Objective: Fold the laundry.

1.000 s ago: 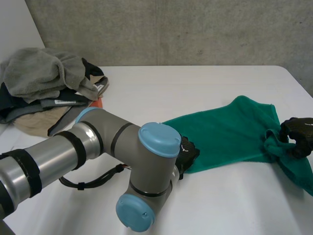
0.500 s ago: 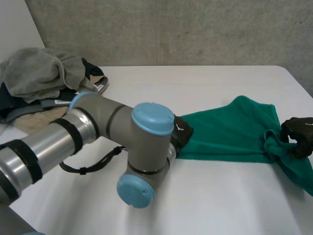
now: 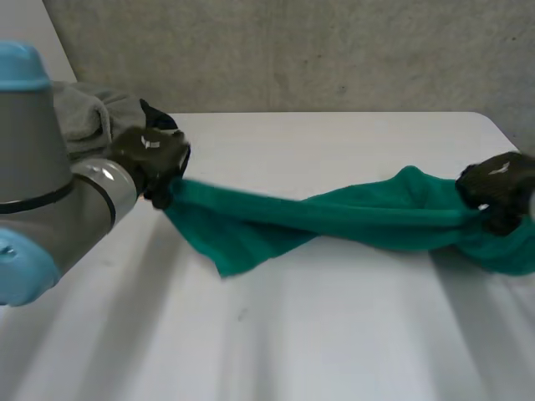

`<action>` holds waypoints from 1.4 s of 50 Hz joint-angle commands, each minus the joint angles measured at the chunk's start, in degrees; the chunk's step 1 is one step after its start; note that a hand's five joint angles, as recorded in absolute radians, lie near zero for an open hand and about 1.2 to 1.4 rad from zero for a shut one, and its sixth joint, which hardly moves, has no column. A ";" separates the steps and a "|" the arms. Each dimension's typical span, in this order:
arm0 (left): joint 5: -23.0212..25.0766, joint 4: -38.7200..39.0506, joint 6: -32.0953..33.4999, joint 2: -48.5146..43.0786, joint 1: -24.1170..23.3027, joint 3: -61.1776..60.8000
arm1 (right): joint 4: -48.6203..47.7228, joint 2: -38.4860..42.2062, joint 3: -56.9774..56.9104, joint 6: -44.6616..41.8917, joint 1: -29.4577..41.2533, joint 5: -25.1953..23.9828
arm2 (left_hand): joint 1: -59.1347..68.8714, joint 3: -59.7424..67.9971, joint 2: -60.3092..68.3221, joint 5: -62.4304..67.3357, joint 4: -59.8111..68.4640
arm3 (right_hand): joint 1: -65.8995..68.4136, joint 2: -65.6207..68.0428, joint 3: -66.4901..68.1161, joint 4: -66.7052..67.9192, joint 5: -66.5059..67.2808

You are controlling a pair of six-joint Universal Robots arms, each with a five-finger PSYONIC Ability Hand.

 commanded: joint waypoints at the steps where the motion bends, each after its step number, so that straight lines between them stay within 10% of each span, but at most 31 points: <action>1: -0.33 -0.36 2.80 -14.13 1.91 11.92 | -3.54 13.79 -10.58 -6.37 5.41 9.41 | 15.03 12.06 11.58 13.28 11.54 | 15.61 53.75 12.27 11.34 13.60; 9: -0.60 9.45 0.53 -20.92 2.26 44.16 | -28.19 20.75 -35.01 -1.73 6.73 17.60 | 15.03 12.06 11.58 13.28 11.54 | 15.61 53.75 12.27 11.34 13.60; 18: -2.00 26.62 -6.25 -16.53 2.35 46.15 | -54.26 16.79 -35.75 7.25 7.43 13.83 | 15.03 12.06 11.58 13.28 11.54 | 15.61 53.75 12.27 11.34 13.60; 41: 0.37 27.86 -6.60 -15.64 6.92 4.14 | -47.59 20.29 -1.12 9.01 6.03 -0.41 | 15.03 12.06 11.58 13.28 11.54 | 15.61 53.75 12.27 11.34 13.60; 59: 2.13 27.59 -2.91 -12.48 7.36 -4.48 | -34.75 24.35 -4.54 5.68 2.25 -1.56 | 15.03 12.06 11.58 13.28 11.54 | -4.05 34.09 -7.40 -8.32 -6.07; 70: 4.24 27.50 -1.86 -9.14 7.80 -8.62 | -33.17 28.65 -9.90 -6.54 -0.30 -12.89 | 15.03 12.06 11.58 13.28 11.54 | -18.22 19.92 -21.57 -22.49 -20.24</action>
